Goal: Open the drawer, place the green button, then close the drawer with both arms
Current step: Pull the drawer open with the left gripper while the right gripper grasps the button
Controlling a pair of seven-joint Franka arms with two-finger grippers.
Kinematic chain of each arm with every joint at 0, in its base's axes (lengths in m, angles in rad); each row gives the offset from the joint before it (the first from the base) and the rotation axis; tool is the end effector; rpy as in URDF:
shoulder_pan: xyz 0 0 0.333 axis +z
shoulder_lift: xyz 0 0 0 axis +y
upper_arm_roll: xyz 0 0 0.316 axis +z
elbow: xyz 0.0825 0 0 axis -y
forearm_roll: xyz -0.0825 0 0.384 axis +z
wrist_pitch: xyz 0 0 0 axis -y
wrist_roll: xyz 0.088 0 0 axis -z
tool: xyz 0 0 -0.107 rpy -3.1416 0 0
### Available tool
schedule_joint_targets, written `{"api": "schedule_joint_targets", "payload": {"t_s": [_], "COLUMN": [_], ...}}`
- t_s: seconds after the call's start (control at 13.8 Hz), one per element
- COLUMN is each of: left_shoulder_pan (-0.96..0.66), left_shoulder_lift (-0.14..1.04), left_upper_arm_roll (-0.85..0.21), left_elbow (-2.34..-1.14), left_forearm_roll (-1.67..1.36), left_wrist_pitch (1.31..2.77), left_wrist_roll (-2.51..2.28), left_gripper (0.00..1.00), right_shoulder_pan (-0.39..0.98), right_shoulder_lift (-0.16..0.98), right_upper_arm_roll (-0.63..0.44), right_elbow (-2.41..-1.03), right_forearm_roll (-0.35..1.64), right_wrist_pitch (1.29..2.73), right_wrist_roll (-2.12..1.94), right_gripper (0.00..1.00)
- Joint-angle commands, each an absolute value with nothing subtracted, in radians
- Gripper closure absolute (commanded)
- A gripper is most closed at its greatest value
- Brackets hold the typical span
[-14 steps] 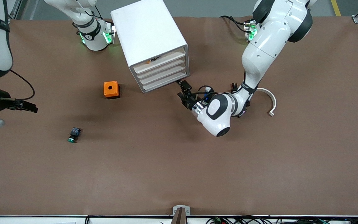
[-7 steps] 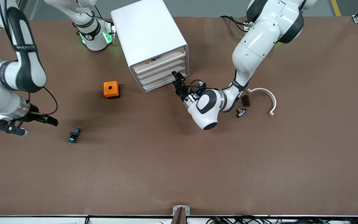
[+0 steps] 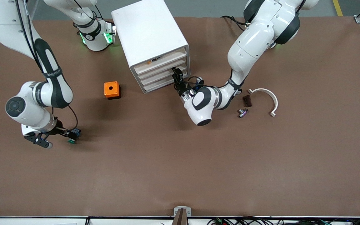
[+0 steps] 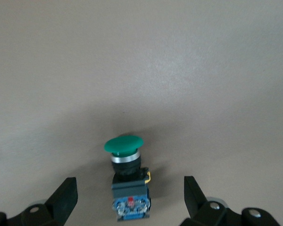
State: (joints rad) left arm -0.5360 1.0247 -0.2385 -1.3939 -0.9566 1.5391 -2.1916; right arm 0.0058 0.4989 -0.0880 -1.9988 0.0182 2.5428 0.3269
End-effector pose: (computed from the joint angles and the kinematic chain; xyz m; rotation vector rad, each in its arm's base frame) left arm 0.4220 -0.5005 0.1192 -1.1855 -1.6543 1.4610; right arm 0.6111 -0.0491 0.2116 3.0494 -0.6376 0.0789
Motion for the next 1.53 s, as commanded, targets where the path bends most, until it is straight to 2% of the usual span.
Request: {"api": "schedule_joint_targets", "payload": {"t_s": [0.0, 0.51, 1.45], "left_shoulder_pan": [-0.554, -0.571, -0.471], "left_shoulder_lift": [1.025, 1.026, 1.029], "left_upper_arm_roll": [-0.239, -0.239, -0.235], "left_elbow": [-1.397, -1.416, -1.405], "left_forearm_roll": [-0.976, -0.976, -0.982], "left_wrist_pitch": [1.519, 1.514, 1.528], "left_wrist_roll": [-2.207, -2.204, -2.203], "left_gripper": [0.5, 0.82, 0.82], "right_shoulder_pan": [0.002, 0.011, 0.017], "right_shoulder_lift": [0.518, 0.555, 0.548], "right_upper_arm_roll": [-0.084, -0.081, -0.074], "right_elbow": [-1.988, -1.987, -1.997], "right_forearm_roll": [0.028, 0.031, 0.031], "right_wrist_pitch": [2.543, 2.543, 2.494], "right_wrist_roll": [0.354, 0.353, 0.293], "right_gripper": [0.0, 0.0, 0.0]}}
